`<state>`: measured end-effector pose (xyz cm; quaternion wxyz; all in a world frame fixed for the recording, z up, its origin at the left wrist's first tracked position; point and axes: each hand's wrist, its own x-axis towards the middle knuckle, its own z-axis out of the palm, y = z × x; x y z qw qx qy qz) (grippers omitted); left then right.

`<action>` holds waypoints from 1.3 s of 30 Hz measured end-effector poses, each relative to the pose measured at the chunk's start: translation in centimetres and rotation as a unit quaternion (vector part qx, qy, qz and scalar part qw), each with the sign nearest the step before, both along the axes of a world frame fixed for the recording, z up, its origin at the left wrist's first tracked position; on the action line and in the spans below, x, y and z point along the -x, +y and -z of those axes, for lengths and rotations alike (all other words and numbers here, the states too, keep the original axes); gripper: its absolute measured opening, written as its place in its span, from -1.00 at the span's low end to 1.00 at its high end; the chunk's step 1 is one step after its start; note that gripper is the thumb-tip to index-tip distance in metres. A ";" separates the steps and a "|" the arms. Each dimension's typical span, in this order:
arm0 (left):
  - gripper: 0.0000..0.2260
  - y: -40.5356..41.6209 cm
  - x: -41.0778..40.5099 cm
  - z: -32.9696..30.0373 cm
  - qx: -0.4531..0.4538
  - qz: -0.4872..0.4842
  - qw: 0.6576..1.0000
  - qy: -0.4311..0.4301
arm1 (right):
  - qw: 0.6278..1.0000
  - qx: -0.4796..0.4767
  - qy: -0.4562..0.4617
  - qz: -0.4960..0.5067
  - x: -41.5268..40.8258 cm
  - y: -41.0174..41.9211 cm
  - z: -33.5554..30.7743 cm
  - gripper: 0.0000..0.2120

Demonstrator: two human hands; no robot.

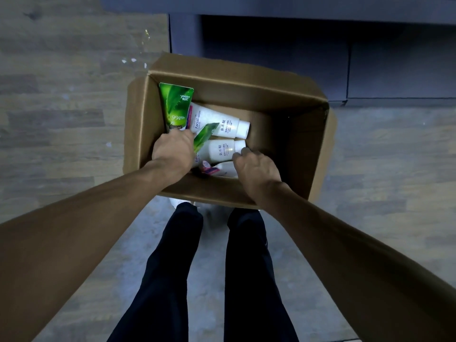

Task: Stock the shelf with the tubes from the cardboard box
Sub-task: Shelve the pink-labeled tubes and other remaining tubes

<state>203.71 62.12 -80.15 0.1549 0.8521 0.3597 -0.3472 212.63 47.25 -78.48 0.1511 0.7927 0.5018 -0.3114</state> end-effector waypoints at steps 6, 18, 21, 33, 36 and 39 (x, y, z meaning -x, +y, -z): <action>-0.74 1.5 -0.4 -7.5 0.049 -0.098 0.990 -0.092 | 0.987 -0.070 0.055 0.135 -2.5 -0.9 -7.4 -0.67; -0.79 3.1 -0.8 -26.9 0.083 -0.116 0.957 -0.253 | 0.924 -0.188 0.114 0.312 -4.2 -1.8 -26.4 -0.75; -0.76 3.3 -0.2 -30.5 0.092 -0.132 0.943 -0.291 | 0.914 -0.205 0.121 0.329 -3.8 -0.7 -29.7 -0.75; -0.81 6.9 0.5 -40.8 0.073 -0.090 0.915 -0.388 | 0.859 -0.345 0.145 0.350 -4.4 2.0 -42.8 -0.71; -0.79 7.9 -0.9 -43.7 0.063 -0.052 0.902 -0.424 | 0.841 -0.380 0.137 0.360 -5.4 2.1 -45.6 -0.71; -0.79 8.3 -2.6 -46.7 0.044 -0.016 0.888 -0.458 | 0.828 -0.409 0.130 0.361 -6.9 2.4 -48.2 -0.71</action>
